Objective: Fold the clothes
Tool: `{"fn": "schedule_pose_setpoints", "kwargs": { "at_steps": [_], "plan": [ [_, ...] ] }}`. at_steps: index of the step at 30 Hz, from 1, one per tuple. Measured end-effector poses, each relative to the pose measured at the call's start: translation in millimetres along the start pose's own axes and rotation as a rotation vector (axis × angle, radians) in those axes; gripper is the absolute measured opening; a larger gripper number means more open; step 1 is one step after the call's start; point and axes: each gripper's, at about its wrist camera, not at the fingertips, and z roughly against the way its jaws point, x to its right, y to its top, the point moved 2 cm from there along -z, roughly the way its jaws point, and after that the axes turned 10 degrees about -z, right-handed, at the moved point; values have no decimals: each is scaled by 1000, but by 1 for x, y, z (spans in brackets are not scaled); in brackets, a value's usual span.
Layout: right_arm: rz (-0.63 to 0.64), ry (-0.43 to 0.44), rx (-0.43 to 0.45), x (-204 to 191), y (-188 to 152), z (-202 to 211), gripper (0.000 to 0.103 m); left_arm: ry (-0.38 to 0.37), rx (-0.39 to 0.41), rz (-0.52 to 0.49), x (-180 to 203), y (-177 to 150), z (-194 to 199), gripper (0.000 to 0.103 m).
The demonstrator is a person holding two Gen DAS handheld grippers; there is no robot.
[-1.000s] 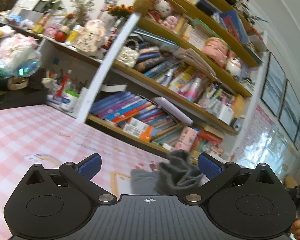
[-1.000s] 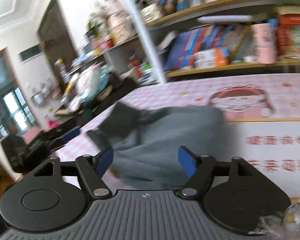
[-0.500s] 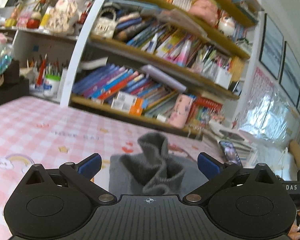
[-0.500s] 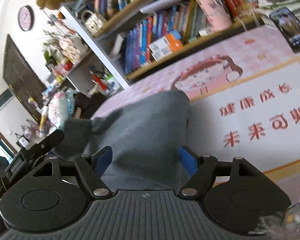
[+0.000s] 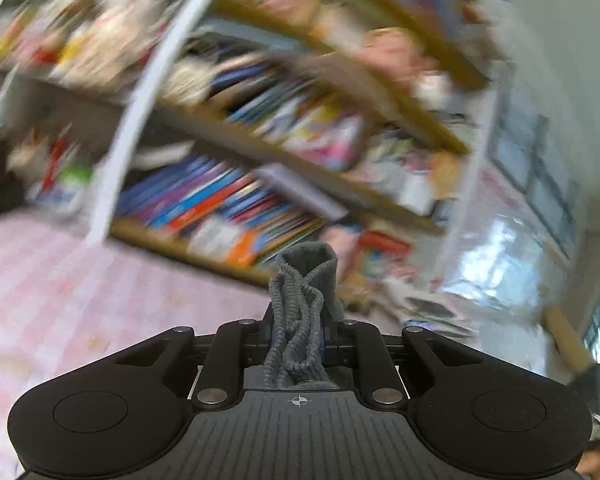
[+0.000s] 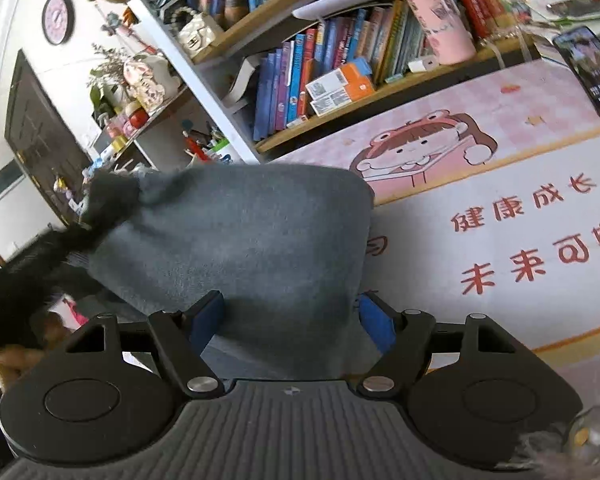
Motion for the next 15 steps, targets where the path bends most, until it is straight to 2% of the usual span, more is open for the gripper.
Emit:
{"fn": "schedule_pose_setpoints", "kwargs": {
  "at_steps": [2, 3, 5, 6, 7, 8, 9, 12, 15],
  "plan": [
    [-2, -3, -16, 1, -2, -3, 73, 27, -95, 129, -26, -27, -12, 20],
    [-7, -2, -23, 1, -3, -5, 73, 22, -105, 196, -37, -40, -14, 24],
    [-19, 0, -33, 3, -4, -7, 74, -4, -73, 298, -49, -55, -10, 30],
    [-20, -2, -35, 3, -4, -7, 75, -10, -67, 331, -52, -58, -7, 38],
    [-20, -4, -36, 3, -4, -8, 75, -5, -66, 348, -54, -59, -5, 44],
    [-18, -6, -36, 3, -4, -7, 75, 5, -65, 354, -56, -58, -1, 60],
    [-14, -9, -34, 3, -4, -7, 75, 14, -58, 358, -57, -57, 4, 70],
    [-13, -8, -33, 4, -4, -6, 75, -13, -32, 362, -59, -57, 17, 80],
    [-31, 0, -37, 6, -4, -7, 75, -50, -54, 339, -53, -53, 14, 80]
  ]
}}
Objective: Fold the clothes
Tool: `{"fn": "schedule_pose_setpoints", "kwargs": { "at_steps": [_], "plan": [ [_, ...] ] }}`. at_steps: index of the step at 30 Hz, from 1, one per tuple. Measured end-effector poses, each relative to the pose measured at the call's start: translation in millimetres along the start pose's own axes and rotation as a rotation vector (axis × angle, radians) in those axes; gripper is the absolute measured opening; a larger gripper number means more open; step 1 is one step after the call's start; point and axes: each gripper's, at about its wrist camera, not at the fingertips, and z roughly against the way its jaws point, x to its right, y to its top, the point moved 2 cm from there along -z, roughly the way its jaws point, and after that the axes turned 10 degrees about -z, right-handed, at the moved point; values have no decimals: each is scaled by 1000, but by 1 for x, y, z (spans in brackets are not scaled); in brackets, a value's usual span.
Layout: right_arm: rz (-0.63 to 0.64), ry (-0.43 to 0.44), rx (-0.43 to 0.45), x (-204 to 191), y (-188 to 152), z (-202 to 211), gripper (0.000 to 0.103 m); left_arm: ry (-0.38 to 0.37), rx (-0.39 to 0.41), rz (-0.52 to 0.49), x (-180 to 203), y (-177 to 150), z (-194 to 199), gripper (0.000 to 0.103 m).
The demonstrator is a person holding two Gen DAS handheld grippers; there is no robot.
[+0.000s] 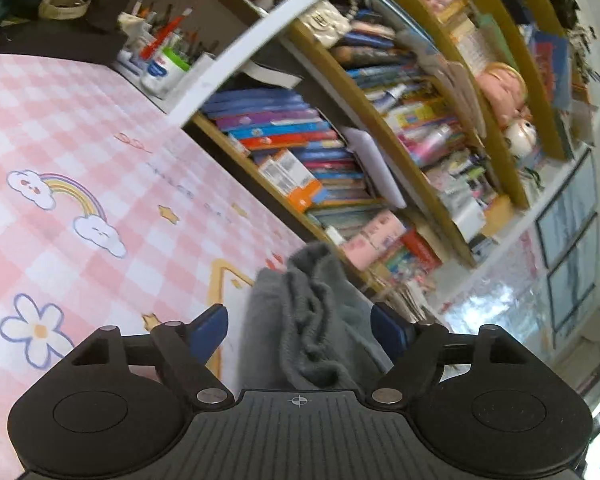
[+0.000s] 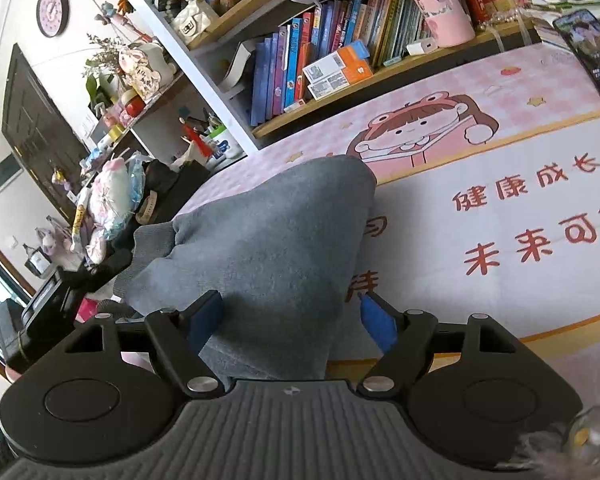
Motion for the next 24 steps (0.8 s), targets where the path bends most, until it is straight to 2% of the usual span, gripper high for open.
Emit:
{"fn": "schedule_pose_setpoints", "kwargs": {
  "at_steps": [1, 2, 3, 5, 6, 9, 11, 12, 14, 15, 16, 18, 19, 21, 24],
  "plan": [
    [0, 0, 0, 0, 0, 0, 75, -1, -15, -16, 3, 0, -4, 77],
    [0, 1, 0, 0, 0, 0, 75, -1, -32, -33, 5, 0, -9, 70],
    [0, 1, 0, 0, 0, 0, 75, -17, -48, -48, 8, 1, -13, 39],
    [1, 1, 0, 1, 0, 0, 75, -44, -56, -93, 16, 4, -17, 18],
    [4, 0, 0, 0, 0, 0, 75, -35, -38, -135, 23, 7, -16, 14],
    [13, 10, 3, -2, -1, 1, 75, -55, 91, -294, 50, 16, -2, 13],
    [21, 26, 7, -5, -1, 2, 75, -62, 148, -306, 56, 22, 4, 14],
    [25, 30, 6, -6, -1, 3, 75, -46, 136, -277, 52, 24, 1, 14],
    [33, 31, 2, -8, -1, 2, 75, 13, 35, -197, 30, 20, -15, 14],
    [34, 32, -1, -8, -1, 2, 74, 44, -25, -148, 17, 15, -23, 17],
    [32, 35, -5, -8, -1, 1, 75, 46, -40, -97, 6, 9, -26, 21],
    [24, 39, -11, -7, -1, 0, 75, 26, -28, -10, -9, 1, -23, 38],
    [20, 39, -13, -7, -1, 0, 75, 32, -33, 2, -11, 1, -21, 46],
    [6, 42, -19, -6, 0, 0, 75, 42, -41, -26, -6, 7, -17, 81],
    [-35, 60, -40, -4, 1, -2, 75, -18, -23, -101, 5, 10, -9, 97]
  ]
}}
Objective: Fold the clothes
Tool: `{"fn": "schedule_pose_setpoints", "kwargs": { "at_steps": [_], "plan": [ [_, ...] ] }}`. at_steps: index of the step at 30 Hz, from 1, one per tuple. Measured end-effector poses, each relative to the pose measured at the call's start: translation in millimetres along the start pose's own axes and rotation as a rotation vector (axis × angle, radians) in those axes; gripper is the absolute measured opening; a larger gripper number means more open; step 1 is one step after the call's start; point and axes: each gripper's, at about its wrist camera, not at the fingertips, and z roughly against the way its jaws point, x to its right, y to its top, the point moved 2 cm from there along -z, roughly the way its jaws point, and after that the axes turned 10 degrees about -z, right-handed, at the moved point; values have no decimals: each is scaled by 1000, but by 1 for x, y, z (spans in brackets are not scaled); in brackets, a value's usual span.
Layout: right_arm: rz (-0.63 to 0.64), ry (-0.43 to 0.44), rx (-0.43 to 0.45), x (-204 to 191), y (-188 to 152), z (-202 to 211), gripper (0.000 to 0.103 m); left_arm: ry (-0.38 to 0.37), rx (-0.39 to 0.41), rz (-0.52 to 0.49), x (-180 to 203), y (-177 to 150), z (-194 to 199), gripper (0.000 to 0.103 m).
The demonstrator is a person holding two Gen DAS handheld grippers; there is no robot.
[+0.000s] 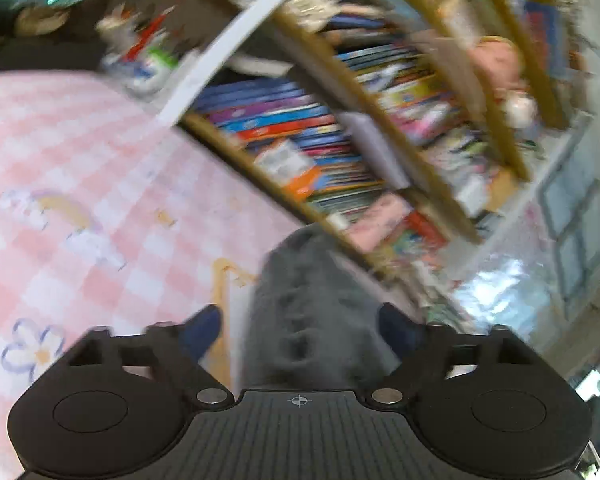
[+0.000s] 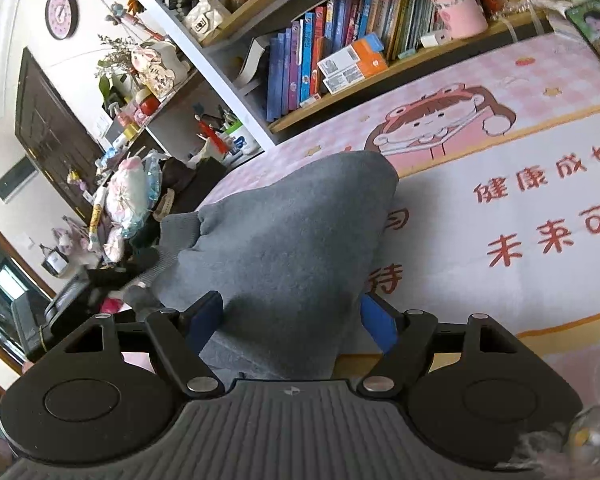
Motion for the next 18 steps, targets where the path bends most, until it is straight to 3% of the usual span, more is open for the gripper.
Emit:
{"fn": "schedule_pose_setpoints", "kwargs": {
  "at_steps": [2, 8, 11, 12, 15, 16, 18],
  "plan": [
    [-38, 7, -21, 2, 2, -3, 75, 3, -38, -24, 3, -1, -4, 97],
    [-107, 17, -69, 5, 4, -13, 75, -4, -161, 34, 3, -12, -30, 95],
    [-116, 15, -82, 5, 5, -16, 73, -20, -179, 42, 7, -16, -31, 86],
    [-109, 11, -86, 4, 6, -18, 70, -23, -180, 32, 10, -17, -30, 79],
    [-27, -3, -79, -3, 8, -18, 47, -68, -176, 38, 16, -16, -23, 68],
    [20, -9, -69, -8, 9, -17, 40, -76, -173, 32, 18, -16, -21, 67],
    [120, -22, -43, -18, 9, -14, 36, -69, -174, 22, 19, -16, -20, 66]
  ]
}}
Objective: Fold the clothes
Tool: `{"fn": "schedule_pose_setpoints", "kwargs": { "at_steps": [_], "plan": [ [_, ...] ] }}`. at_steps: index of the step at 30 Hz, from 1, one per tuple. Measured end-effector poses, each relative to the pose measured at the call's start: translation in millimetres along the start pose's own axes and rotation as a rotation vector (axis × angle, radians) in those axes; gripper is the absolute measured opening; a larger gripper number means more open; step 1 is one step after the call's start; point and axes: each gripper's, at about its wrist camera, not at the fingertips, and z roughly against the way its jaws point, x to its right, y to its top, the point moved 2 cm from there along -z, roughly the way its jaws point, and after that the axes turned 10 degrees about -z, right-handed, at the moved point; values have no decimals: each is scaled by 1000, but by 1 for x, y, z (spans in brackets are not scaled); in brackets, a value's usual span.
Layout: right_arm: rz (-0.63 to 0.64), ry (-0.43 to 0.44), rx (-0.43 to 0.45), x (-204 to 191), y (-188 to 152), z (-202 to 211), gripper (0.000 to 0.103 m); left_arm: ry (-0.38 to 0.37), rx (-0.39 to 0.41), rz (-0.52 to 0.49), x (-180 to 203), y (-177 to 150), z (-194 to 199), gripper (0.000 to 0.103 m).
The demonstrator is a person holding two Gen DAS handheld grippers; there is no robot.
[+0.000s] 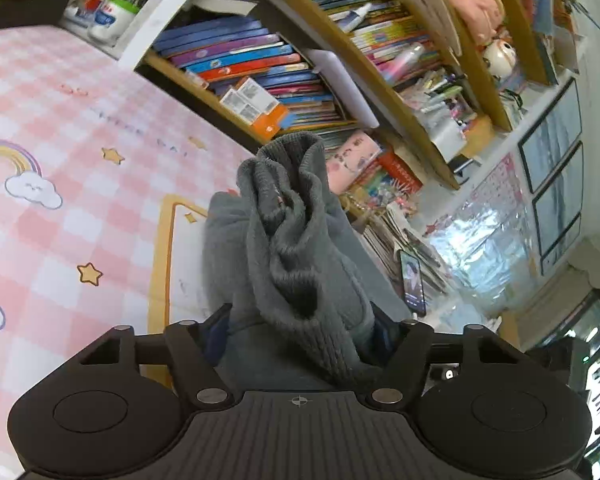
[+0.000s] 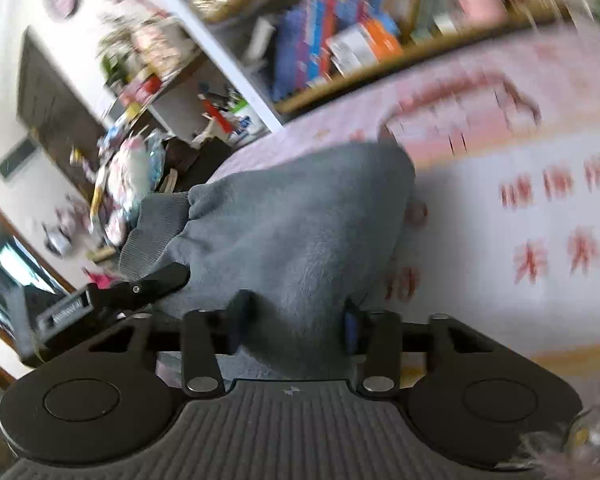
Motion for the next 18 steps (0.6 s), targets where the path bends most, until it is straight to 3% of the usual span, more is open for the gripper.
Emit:
{"fn": "schedule_pose_setpoints", "kwargs": {
  "at_steps": [4, 9, 13, 15, 18],
  "plan": [
    [47, -7, -8, -3, -1, -2, 39, 14, -20, 15, -8, -1, -4, 70],
    [-69, 16, -55, 13, 6, -8, 60, -16, -45, 53, -18, -1, -8, 80],
    [-199, 56, -109, 26, 7, -20, 67, -20, -65, 51, -18, 2, -14, 80],
    [-248, 75, -130, 31, 7, -25, 66, -23, -72, 55, -18, 2, -15, 79],
    [-223, 88, -129, 29, 8, -24, 51, -27, -76, 43, -15, 3, -16, 70]
  ]
}}
